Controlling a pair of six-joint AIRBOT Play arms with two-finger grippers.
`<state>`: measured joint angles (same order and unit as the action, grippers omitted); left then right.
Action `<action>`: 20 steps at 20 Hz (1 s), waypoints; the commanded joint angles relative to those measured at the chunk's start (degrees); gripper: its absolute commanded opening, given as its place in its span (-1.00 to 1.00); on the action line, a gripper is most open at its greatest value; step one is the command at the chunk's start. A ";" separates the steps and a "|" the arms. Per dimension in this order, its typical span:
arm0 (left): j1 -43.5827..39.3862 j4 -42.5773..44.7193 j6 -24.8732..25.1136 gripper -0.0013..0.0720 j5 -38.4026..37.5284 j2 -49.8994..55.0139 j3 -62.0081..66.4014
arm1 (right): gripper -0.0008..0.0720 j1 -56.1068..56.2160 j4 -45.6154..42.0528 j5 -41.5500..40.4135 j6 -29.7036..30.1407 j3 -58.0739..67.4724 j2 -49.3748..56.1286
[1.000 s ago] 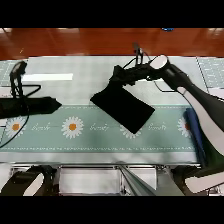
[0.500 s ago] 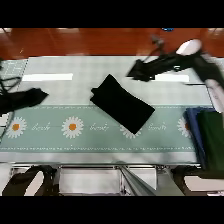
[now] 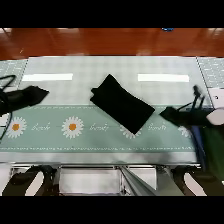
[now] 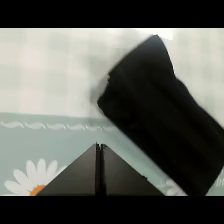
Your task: Fold the shirts.
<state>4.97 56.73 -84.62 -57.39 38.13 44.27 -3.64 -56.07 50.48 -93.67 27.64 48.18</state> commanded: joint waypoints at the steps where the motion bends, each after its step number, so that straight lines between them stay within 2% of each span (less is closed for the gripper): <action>1: -5.16 -0.24 -0.13 -0.92 2.01 0.17 -4.31 | 0.17 -0.52 21.44 -8.31 11.65 -8.52 4.79; 4: -5.70 -0.26 -1.22 -0.92 2.40 1.64 -5.18 | 0.17 -0.52 35.21 -4.59 23.23 -6.69 15.78; 5: -5.70 -0.39 -1.22 -0.92 2.56 2.01 -5.18 | 0.17 -0.52 37.24 -3.50 24.96 -5.90 19.04; 10: -5.70 -0.48 -1.22 -0.92 2.58 2.38 -5.18 | 0.13 6.93 38.01 -3.41 25.64 1.42 31.21; 11: -5.70 -0.48 -1.22 -0.92 2.60 2.38 -5.18 | -0.12 8.74 37.97 -3.82 25.62 3.98 32.17; 12: -5.70 -0.46 -1.20 -0.92 2.60 2.38 -5.18 | -0.66 10.19 37.97 -4.35 25.70 6.43 32.46; 13: -5.70 -0.48 -1.20 -0.92 2.60 2.38 -5.18 | -0.90 11.43 37.90 -4.87 26.05 9.42 32.46; 18: -5.70 -0.44 -1.18 -0.92 3.39 2.51 -5.20 | -0.90 12.57 36.44 0.37 25.27 29.53 32.46; 20: -5.70 -0.42 -1.18 -0.92 3.45 2.93 -5.20 | -0.90 12.31 28.85 2.34 20.06 39.36 32.46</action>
<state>-0.71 56.27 -85.80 -54.30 40.73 39.11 8.36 -21.15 49.67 -69.23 55.24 80.36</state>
